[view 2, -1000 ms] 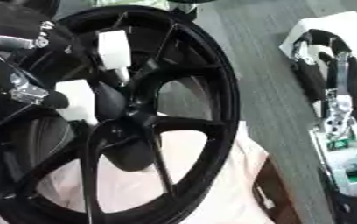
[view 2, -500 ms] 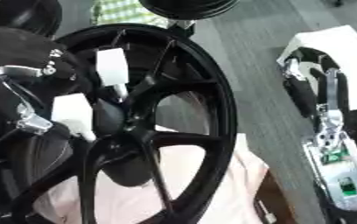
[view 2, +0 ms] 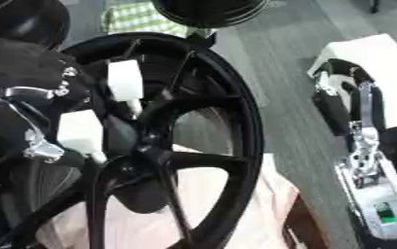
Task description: Pull the pin out of the wheel hub.
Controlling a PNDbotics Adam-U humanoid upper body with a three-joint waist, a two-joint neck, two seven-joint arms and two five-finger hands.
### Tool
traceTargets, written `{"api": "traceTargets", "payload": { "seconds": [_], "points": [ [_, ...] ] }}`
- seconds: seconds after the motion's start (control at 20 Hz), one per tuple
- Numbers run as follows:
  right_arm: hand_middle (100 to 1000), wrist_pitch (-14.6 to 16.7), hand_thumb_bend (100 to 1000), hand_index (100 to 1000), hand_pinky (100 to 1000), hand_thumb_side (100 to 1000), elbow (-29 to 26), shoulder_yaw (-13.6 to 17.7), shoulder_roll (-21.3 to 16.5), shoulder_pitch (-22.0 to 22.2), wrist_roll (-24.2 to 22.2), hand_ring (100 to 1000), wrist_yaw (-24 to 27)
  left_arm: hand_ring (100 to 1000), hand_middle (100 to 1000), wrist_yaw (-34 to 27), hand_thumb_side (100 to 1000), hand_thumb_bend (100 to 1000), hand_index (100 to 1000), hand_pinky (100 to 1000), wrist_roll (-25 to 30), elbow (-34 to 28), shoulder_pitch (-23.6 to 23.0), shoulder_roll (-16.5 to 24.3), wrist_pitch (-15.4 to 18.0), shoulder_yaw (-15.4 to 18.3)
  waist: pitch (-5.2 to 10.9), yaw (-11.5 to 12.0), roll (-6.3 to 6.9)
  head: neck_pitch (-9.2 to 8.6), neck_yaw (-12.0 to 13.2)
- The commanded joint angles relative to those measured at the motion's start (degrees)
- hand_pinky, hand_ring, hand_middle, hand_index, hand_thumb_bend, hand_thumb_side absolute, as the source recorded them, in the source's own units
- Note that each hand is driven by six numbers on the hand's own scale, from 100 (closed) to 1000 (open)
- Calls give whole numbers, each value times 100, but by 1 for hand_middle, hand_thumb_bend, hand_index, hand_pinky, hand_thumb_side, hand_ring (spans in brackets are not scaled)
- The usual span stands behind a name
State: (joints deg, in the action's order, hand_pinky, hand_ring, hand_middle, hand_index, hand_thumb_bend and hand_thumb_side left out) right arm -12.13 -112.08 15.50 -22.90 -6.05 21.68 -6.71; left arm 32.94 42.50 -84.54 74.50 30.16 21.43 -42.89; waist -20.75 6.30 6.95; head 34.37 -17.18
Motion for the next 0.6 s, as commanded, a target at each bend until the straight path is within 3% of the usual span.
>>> {"api": "traceTargets", "payload": {
  "seconds": [0.05,0.15,0.45,0.5,0.6],
  "points": [
    [703,-13,100,780,925,600,-59,21,-88,-36,16,1000,31,764,555,70,840,485,749,842,441,-121,115,137,369,29,170,25,40,-76,18],
    [703,-17,100,780,925,601,-57,28,-85,-27,26,1000,33,746,537,61,792,463,734,826,470,-129,103,146,332,14,174,44,39,-72,27],
    [703,-29,100,780,926,604,-39,23,-76,-20,39,1000,43,705,508,-202,708,272,699,801,590,-157,110,114,172,-3,186,26,42,-56,51],
    [703,-31,100,780,926,604,-37,23,-73,-17,42,1000,43,707,514,-262,764,246,705,806,612,-167,117,109,126,1,190,21,43,-51,56],
    [703,-38,100,780,926,605,-33,23,-71,-12,46,1000,41,721,531,-375,973,247,731,824,692,-205,137,99,64,-6,196,10,43,-48,64]
  ]
}}
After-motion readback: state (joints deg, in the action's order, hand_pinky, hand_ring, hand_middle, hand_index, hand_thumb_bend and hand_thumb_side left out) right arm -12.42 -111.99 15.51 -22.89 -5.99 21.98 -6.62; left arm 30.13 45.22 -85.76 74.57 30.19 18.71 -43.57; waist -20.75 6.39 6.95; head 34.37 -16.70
